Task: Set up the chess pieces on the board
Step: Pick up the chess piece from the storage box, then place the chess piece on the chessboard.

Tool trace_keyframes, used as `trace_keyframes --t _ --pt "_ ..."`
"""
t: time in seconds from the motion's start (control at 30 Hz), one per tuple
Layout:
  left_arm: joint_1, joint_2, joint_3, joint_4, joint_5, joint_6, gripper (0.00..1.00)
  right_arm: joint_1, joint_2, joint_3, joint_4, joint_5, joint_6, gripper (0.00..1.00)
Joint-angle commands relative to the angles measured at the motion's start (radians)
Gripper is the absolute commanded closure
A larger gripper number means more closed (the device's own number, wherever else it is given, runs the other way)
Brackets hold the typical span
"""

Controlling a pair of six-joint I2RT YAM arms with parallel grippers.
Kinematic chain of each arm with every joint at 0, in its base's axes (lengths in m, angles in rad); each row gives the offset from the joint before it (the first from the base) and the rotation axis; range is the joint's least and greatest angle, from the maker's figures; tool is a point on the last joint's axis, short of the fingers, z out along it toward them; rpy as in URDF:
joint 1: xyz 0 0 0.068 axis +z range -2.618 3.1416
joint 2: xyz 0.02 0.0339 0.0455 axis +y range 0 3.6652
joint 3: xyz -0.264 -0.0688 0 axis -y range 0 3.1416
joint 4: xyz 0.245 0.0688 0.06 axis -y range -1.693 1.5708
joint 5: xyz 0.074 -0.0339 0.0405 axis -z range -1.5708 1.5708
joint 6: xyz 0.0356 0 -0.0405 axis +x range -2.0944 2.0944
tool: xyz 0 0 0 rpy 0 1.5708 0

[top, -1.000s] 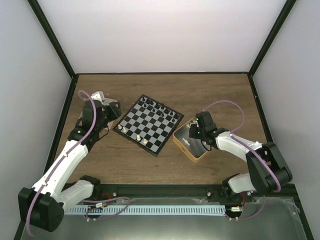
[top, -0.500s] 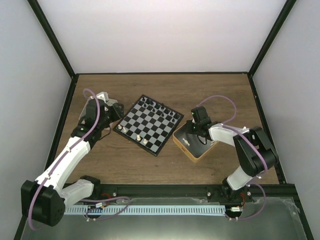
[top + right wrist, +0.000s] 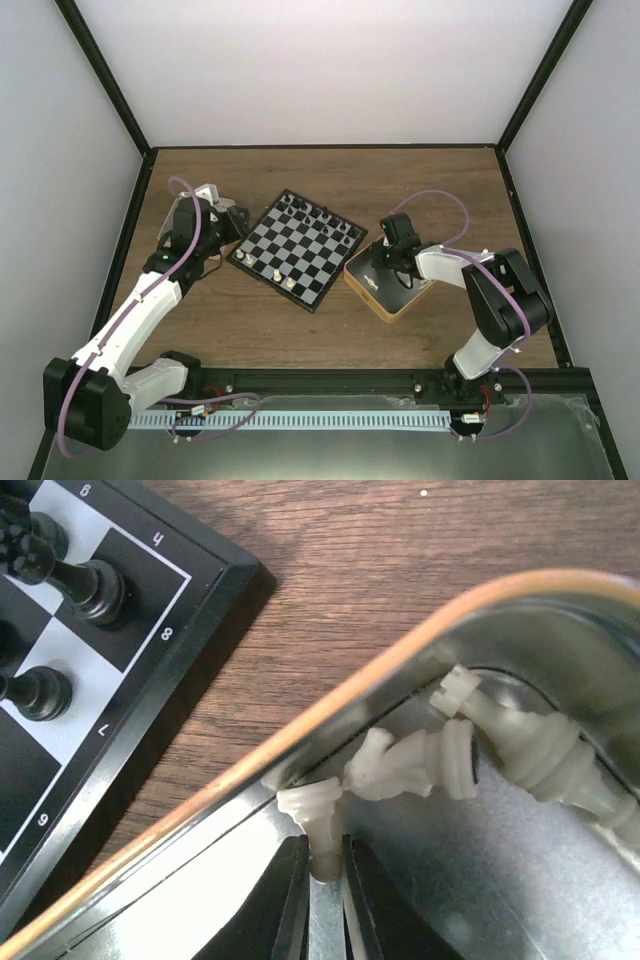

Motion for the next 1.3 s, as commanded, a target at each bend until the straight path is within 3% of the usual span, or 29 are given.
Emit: trace_keyframes --t 0.0,0.2,0.33,0.5,0.73,0.87,1.07,1.27 --pt "0.006 -0.009 0.003 0.032 0.024 0.016 0.42 -0.006 -0.028 0.0 0.018 0.001 -0.016 0.93" --pt "0.006 -0.007 -0.012 0.081 0.141 0.021 0.38 -0.006 -0.128 -0.049 0.042 -0.038 -0.023 0.95" --pt "0.005 0.013 -0.032 0.173 0.373 0.041 0.34 -0.006 -0.226 -0.089 0.049 -0.147 -0.012 0.95" --pt "-0.023 0.078 -0.065 0.353 0.675 0.003 0.22 -0.004 -0.385 -0.153 0.151 -0.41 0.022 0.95" --pt "-0.166 0.199 -0.049 0.455 0.794 -0.053 0.0 0.01 -0.513 -0.181 0.271 -0.642 0.025 0.97" --pt "-0.223 0.271 -0.042 0.567 0.885 -0.158 0.0 0.027 -0.515 -0.174 0.305 -0.764 0.006 0.97" --pt "-0.273 0.305 -0.027 0.602 0.894 -0.211 0.0 0.067 -0.507 -0.138 0.283 -0.819 -0.041 0.97" --pt "-0.279 0.37 -0.006 0.592 0.898 -0.269 0.23 0.088 -0.48 -0.105 0.238 -0.844 -0.086 0.97"
